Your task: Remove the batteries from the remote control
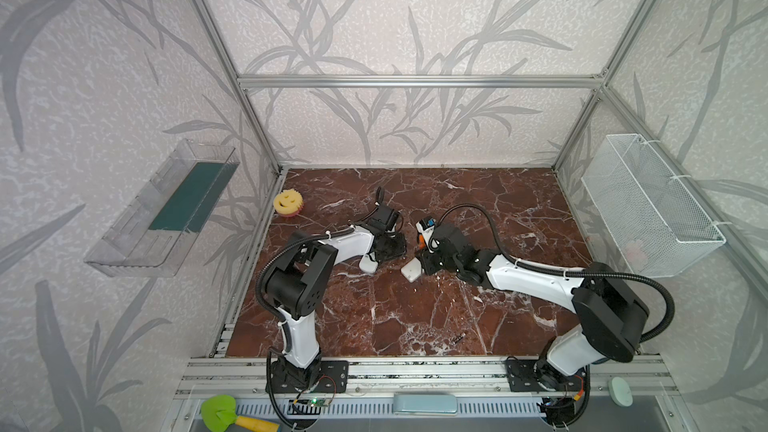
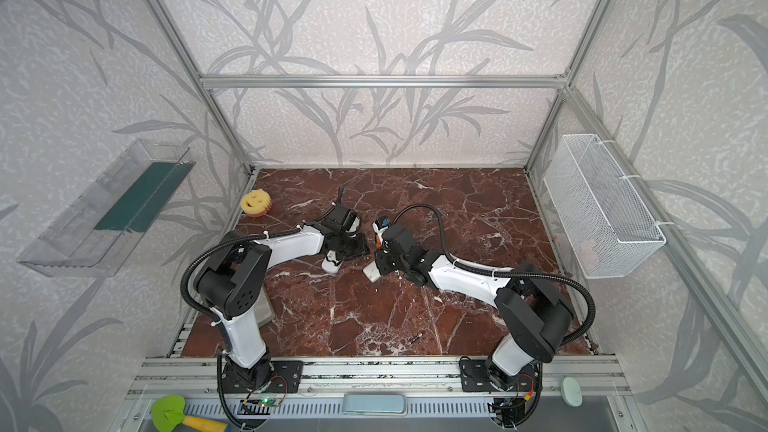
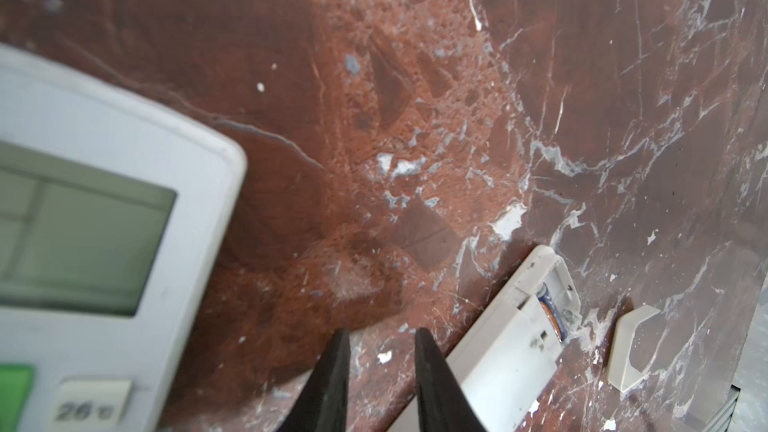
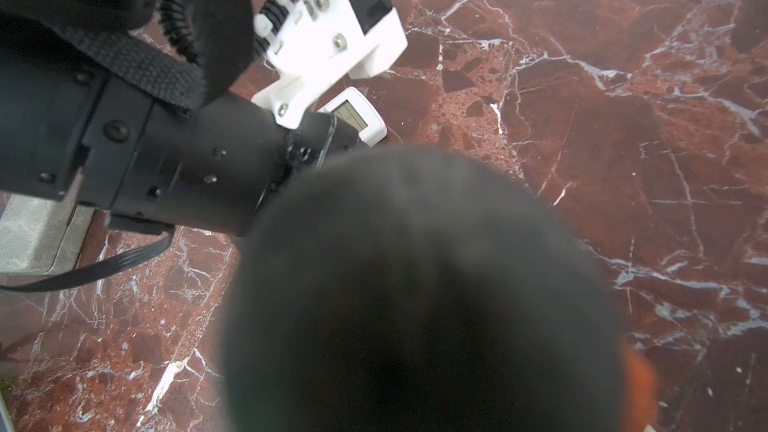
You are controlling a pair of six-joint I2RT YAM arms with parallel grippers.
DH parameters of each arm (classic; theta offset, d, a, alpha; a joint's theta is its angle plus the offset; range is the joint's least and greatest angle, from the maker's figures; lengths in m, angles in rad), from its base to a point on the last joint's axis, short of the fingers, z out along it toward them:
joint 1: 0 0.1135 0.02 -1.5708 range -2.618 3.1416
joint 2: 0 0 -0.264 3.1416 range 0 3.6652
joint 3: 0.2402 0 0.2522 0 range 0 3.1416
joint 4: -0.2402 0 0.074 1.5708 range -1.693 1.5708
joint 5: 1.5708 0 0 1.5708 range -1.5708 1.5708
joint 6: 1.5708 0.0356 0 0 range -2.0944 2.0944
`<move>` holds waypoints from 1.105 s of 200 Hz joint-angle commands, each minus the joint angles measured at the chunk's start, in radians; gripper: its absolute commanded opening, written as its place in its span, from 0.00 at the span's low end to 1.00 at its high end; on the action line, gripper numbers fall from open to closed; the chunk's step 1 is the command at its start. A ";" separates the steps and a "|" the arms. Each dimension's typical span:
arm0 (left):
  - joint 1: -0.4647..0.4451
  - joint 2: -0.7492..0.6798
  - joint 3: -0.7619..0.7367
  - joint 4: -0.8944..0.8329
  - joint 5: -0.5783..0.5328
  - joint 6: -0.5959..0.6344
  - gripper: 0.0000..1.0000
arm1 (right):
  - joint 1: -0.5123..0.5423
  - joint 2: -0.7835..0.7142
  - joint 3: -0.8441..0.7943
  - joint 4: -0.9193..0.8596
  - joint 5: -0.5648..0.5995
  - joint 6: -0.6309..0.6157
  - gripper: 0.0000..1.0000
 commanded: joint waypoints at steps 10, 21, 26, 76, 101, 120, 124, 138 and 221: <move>-0.003 -0.051 0.000 -0.021 -0.028 0.007 0.33 | 0.006 -0.020 0.003 0.082 0.025 0.024 0.00; -0.003 -0.062 -0.005 -0.017 -0.029 0.003 0.34 | 0.004 -0.006 0.008 0.103 0.039 0.021 0.00; -0.003 -0.067 -0.008 -0.014 -0.031 0.001 0.34 | 0.005 0.007 0.015 0.112 0.043 0.018 0.00; 0.003 -0.107 -0.018 -0.019 -0.038 -0.001 0.35 | 0.004 0.121 0.114 0.161 0.057 -0.003 0.00; 0.009 -0.129 -0.035 -0.018 -0.037 -0.004 0.36 | 0.003 0.122 0.143 0.159 0.051 -0.013 0.00; 0.011 -0.135 -0.040 -0.018 -0.028 -0.001 0.36 | 0.003 0.116 0.150 0.137 0.048 -0.013 0.00; 0.012 -0.136 -0.040 -0.017 -0.026 0.001 0.36 | 0.003 0.107 0.148 0.133 0.051 -0.012 0.00; 0.015 -0.132 -0.042 -0.010 -0.007 0.012 0.37 | 0.003 0.066 0.133 0.105 0.070 -0.010 0.00; 0.005 0.069 0.166 -0.021 0.080 0.092 0.32 | -0.006 -0.180 -0.037 -0.045 0.202 0.081 0.00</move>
